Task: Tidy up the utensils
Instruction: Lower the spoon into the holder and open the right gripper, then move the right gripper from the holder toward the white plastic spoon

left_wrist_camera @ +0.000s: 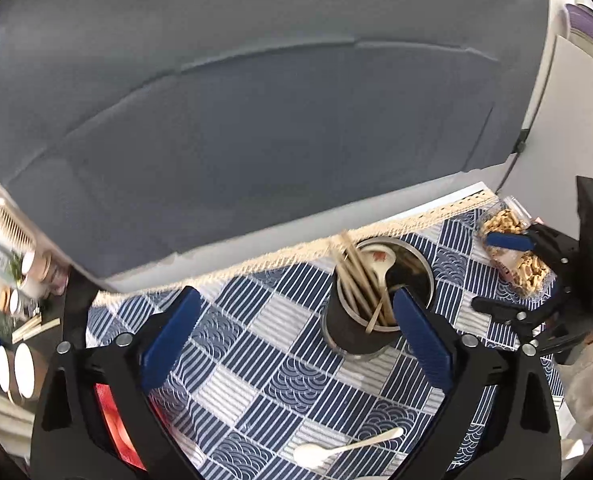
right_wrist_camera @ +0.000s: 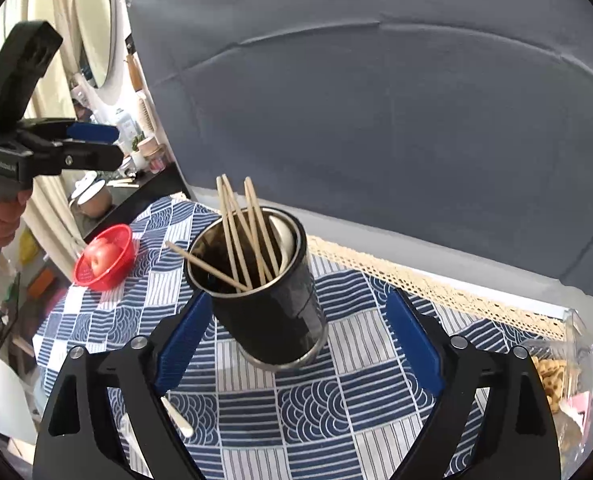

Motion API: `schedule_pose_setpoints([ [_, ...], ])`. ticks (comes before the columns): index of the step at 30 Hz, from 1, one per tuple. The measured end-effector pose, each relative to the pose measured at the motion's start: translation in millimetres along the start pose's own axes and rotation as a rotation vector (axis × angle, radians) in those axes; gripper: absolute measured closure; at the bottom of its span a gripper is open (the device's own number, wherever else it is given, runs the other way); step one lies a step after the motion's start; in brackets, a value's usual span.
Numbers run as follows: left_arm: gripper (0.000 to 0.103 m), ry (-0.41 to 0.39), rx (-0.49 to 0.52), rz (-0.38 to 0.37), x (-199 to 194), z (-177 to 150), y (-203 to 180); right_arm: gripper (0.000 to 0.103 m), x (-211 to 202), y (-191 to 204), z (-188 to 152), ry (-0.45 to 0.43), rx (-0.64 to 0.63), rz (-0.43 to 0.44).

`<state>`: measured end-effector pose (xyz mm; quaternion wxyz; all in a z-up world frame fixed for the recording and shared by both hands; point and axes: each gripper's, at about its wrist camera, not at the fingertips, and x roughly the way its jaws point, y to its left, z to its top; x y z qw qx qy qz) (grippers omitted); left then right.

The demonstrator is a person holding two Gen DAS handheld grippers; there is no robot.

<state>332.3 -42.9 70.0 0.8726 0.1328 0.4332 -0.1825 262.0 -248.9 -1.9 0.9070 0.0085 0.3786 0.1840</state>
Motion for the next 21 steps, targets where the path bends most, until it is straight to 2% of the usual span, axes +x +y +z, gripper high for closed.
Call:
schedule_pose_setpoints([
  [21, 0.006, 0.092, -0.190, 0.041, -8.3, -107.8, 19.1, 0.017, 0.9, 51.4, -38.5, 0.126, -0.173, 0.080],
])
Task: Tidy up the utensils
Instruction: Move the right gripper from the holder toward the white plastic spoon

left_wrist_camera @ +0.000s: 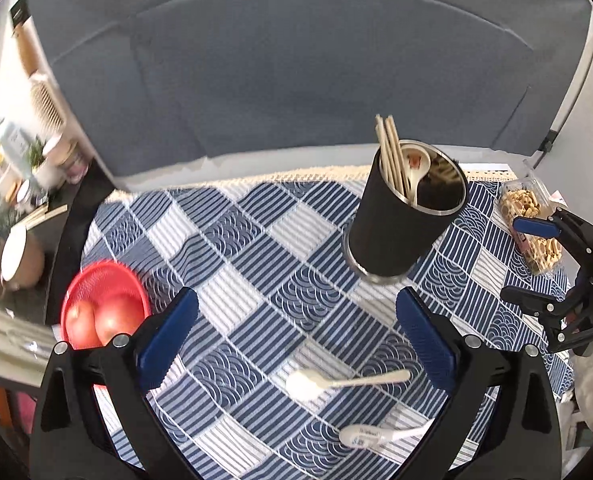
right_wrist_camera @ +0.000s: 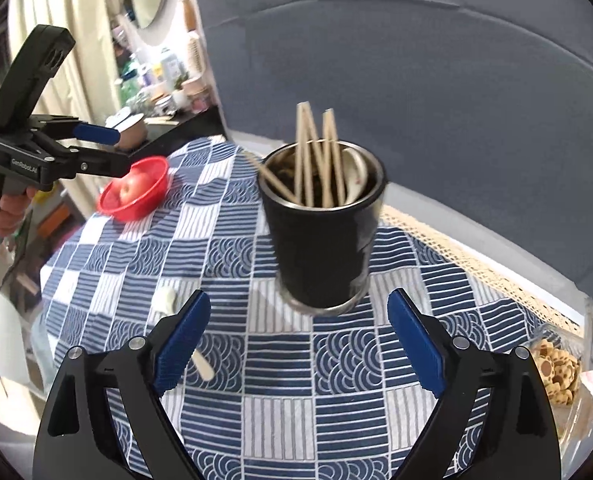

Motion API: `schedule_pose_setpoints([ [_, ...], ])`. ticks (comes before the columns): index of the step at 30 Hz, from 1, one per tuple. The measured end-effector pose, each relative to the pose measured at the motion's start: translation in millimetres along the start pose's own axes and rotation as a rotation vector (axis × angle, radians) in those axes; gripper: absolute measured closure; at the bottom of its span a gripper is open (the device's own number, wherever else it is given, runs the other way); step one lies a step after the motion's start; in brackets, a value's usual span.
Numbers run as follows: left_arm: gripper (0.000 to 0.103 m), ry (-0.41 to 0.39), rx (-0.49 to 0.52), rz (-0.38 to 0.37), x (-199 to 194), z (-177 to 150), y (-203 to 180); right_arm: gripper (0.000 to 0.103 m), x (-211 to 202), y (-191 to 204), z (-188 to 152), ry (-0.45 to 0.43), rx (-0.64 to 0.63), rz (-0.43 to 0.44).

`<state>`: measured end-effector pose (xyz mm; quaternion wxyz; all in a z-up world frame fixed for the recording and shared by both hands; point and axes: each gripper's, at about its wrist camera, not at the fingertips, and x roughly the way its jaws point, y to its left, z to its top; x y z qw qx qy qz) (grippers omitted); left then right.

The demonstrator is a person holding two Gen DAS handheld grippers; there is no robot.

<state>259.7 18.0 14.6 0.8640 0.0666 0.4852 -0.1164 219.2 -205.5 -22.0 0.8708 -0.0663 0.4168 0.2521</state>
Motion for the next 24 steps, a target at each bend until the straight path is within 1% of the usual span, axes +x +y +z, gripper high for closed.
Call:
schedule_pose_setpoints([
  [3, 0.006, 0.016, -0.045, -0.008, 1.4, -19.5, 5.7, 0.017, 1.3, 9.0, -5.4, 0.014, -0.024, 0.014],
  [7, 0.006, 0.045, -0.089, 0.006, 6.7, -45.8, 9.6, 0.017, 5.8, 19.6, -16.6, 0.045, -0.045, 0.040],
  [10, 0.006, 0.062, -0.145, -0.019, 9.8, -69.5, 15.4, 0.017, 11.3, 30.4, -27.6, 0.080, -0.080, 0.056],
  [13, 0.006, 0.086, -0.189, 0.010, 14.2, -91.2, 20.9, 0.017, 16.3, 40.2, -38.0, 0.106, -0.115, 0.069],
  [16, 0.006, 0.112, -0.210, 0.038, 18.9, -114.7, 22.5, 0.017, 20.5, 49.9, -47.9, 0.127, -0.151, 0.088],
  [19, 0.006, 0.131, -0.235, 0.044, 23.5, -134.8, 24.4, 0.017, 25.9, 61.1, -57.4, 0.151, -0.193, 0.101],
  [24, 0.006, 0.162, -0.247, 0.065, 31.2, -167.4, 24.3, 0.017, 33.8, 78.7, -68.7, 0.182, -0.240, 0.138],
])
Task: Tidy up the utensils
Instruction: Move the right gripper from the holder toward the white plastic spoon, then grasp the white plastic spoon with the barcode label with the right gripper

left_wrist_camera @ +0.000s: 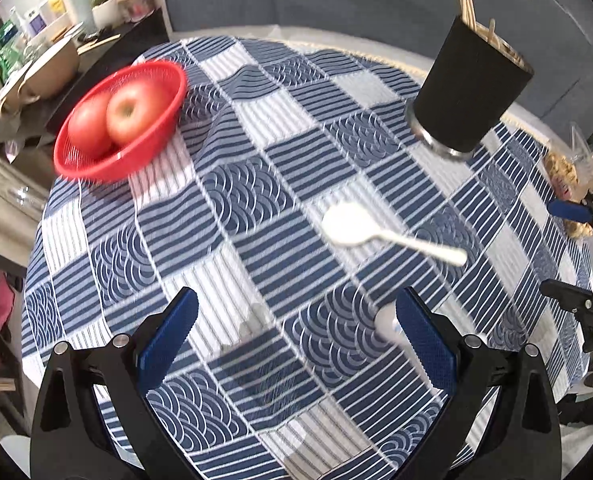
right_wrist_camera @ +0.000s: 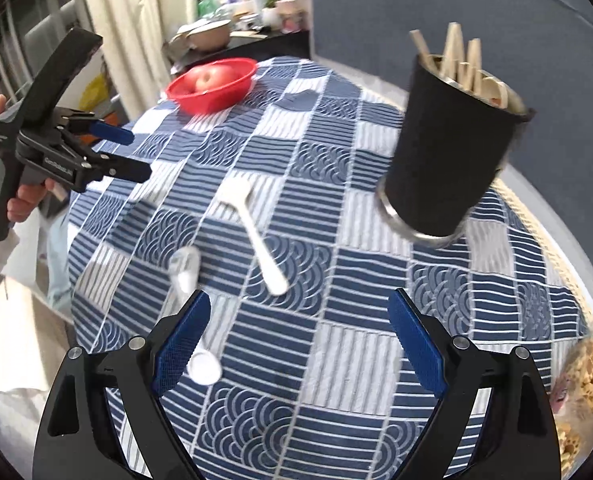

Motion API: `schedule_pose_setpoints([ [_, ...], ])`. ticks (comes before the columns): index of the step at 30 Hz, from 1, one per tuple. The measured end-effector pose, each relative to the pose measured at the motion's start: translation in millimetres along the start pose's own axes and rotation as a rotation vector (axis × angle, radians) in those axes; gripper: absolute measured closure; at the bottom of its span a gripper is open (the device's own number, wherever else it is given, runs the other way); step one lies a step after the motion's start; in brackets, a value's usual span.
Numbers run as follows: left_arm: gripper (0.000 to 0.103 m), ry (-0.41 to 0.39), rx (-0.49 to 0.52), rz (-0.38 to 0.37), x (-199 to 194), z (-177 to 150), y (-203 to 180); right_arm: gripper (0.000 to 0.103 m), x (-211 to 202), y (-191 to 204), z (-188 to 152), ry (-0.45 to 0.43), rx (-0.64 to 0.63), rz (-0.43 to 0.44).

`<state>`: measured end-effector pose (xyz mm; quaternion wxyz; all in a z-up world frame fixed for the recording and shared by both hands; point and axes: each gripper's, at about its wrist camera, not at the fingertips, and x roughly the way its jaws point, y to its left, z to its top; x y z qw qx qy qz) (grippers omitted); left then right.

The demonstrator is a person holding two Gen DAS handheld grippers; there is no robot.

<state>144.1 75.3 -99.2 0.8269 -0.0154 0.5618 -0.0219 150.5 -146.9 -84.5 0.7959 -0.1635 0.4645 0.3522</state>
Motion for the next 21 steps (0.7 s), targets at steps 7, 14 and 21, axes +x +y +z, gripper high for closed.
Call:
schedule_pose_setpoints([
  [7, 0.006, 0.033, -0.027, 0.000, 11.6, -24.3, 9.3, 0.017, 24.2, 32.9, -11.3, 0.058, -0.091, 0.056],
  [14, 0.006, 0.054, -0.023, 0.020, 13.9, -42.4, 13.6, 0.027, 45.4, 60.5, -19.3, 0.078, -0.147, 0.079],
  [21, 0.006, 0.074, -0.031, 0.010, 14.8, -49.9, 16.0, 0.093, 67.3, 87.9, -28.3, 0.153, -0.238, 0.115],
])
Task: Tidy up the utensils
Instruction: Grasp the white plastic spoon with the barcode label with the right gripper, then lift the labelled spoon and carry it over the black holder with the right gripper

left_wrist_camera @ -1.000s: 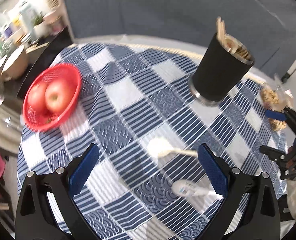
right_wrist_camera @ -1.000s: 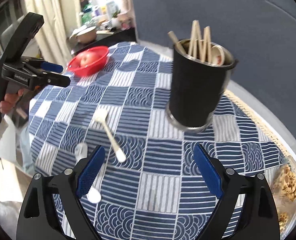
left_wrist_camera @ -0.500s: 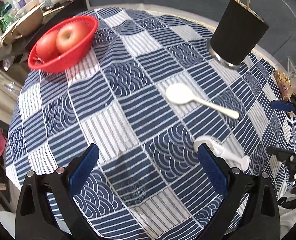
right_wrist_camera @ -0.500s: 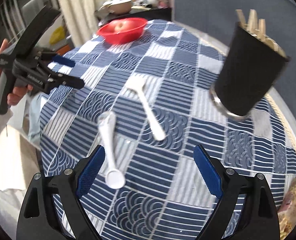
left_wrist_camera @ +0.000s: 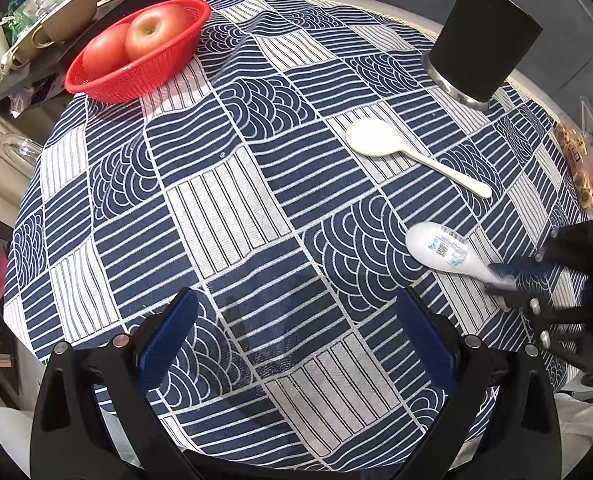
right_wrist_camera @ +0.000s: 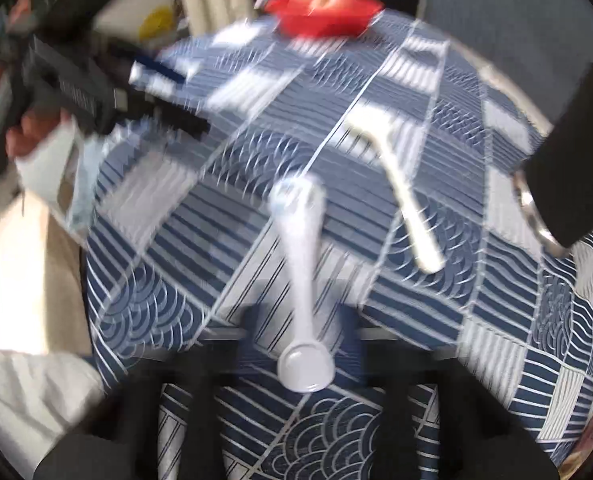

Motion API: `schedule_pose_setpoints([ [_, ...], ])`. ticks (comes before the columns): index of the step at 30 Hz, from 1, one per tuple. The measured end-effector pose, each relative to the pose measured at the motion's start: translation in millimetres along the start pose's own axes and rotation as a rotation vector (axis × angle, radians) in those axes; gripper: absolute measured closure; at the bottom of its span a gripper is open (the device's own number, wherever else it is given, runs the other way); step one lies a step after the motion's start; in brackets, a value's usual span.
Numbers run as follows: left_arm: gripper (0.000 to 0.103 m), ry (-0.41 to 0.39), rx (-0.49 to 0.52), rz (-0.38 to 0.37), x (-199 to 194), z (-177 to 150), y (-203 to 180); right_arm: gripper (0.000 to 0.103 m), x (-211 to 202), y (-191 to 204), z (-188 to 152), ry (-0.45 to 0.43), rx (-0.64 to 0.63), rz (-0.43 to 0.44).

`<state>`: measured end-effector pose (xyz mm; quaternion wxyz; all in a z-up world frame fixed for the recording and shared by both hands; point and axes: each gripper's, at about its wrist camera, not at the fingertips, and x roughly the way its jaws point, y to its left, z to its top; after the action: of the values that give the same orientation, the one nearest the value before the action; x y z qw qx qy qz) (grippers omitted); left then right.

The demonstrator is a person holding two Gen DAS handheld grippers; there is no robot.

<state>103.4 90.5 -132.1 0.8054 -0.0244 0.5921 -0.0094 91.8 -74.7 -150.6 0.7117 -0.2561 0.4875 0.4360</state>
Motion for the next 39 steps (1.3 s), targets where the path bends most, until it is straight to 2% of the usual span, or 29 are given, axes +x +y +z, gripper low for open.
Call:
schedule_pose_setpoints([
  [5, 0.006, 0.004, 0.061, -0.010, 2.4, -0.1, -11.4, 0.093, -12.2, -13.7, -2.8, -0.035, 0.068, 0.063],
  [13, 0.006, 0.001, 0.121, -0.108, 15.3, 5.7, -36.8, 0.093, -41.2, -39.5, -4.2, -0.114, 0.169, 0.118],
  [19, 0.006, -0.045, 0.208, -0.180, 15.4, 16.8, -63.5, 0.093, -44.1, -46.2, -1.0, -0.114, 0.185, 0.107],
  [28, 0.008, -0.099, 0.313, -0.283, 9.7, 40.5, -76.0, 0.093, -51.6, -60.4, 13.1, -0.086, 0.189, 0.131],
  [32, 0.017, -0.104, 0.347, -0.344, 7.8, 50.5, -75.4, 0.093, -54.7, -67.5, 25.5, -0.071, 0.201, 0.177],
  [37, 0.029, -0.123, 0.436, -0.416, -1.6, 61.6, -76.1, 0.093, -58.6, -76.1, 40.1, -0.056, 0.217, 0.238],
  [39, 0.042, -0.129, 0.497, -0.435, -7.0, 67.7, -77.3, 0.093, -61.6, -80.4, 45.6, -0.053, 0.224, 0.262],
])
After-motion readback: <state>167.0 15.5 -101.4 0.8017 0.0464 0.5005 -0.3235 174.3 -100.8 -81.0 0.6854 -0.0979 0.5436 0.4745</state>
